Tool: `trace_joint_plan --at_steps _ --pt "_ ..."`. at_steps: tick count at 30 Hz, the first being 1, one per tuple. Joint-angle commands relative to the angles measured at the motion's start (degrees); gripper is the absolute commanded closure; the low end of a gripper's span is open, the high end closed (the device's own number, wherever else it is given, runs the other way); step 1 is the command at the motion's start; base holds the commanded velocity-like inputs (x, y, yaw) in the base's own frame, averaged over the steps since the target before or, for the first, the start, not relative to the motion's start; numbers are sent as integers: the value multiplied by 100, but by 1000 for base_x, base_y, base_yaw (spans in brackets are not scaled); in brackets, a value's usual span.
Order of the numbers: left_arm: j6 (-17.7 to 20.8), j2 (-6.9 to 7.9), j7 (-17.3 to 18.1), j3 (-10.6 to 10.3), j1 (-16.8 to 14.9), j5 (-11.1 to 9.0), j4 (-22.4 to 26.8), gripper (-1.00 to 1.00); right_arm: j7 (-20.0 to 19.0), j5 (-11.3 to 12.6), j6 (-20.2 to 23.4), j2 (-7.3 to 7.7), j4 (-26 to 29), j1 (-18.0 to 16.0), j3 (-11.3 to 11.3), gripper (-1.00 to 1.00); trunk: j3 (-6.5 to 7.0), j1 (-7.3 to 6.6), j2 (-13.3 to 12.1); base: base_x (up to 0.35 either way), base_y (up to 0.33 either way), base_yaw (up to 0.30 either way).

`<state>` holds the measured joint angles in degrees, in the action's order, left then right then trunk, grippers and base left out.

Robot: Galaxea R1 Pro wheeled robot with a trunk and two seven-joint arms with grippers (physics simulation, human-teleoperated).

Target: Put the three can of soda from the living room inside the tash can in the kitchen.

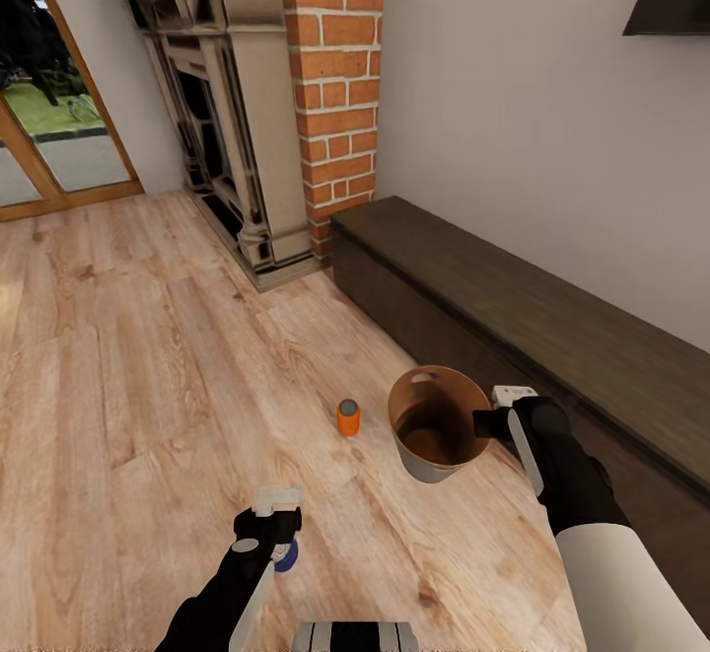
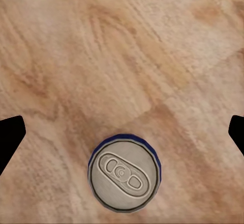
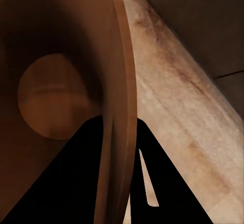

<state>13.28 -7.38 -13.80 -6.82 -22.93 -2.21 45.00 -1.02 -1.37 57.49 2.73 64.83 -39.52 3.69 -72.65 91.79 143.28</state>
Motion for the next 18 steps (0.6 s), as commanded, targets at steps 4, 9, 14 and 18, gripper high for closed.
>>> trace_joint_plan --at_steps 4,9,14,18 --pt "0 0 0 -1 0 0 0 -100 -21 102 -1 -1 3 -3 0 100 -89 9 6 0 0 0" --pt "0 0 0 0 -1 1 0 -100 -21 102 -1 -1 3 -3 0 100 -89 9 6 0 0 0" --pt "0 0 0 1 -1 1 0 -100 -21 102 -1 -1 3 -3 0 100 -155 17 10 0 0 0" --pt "0 0 0 0 -1 0 0 -100 -21 102 -1 -1 3 -3 0 100 -244 27 16 0 0 0"
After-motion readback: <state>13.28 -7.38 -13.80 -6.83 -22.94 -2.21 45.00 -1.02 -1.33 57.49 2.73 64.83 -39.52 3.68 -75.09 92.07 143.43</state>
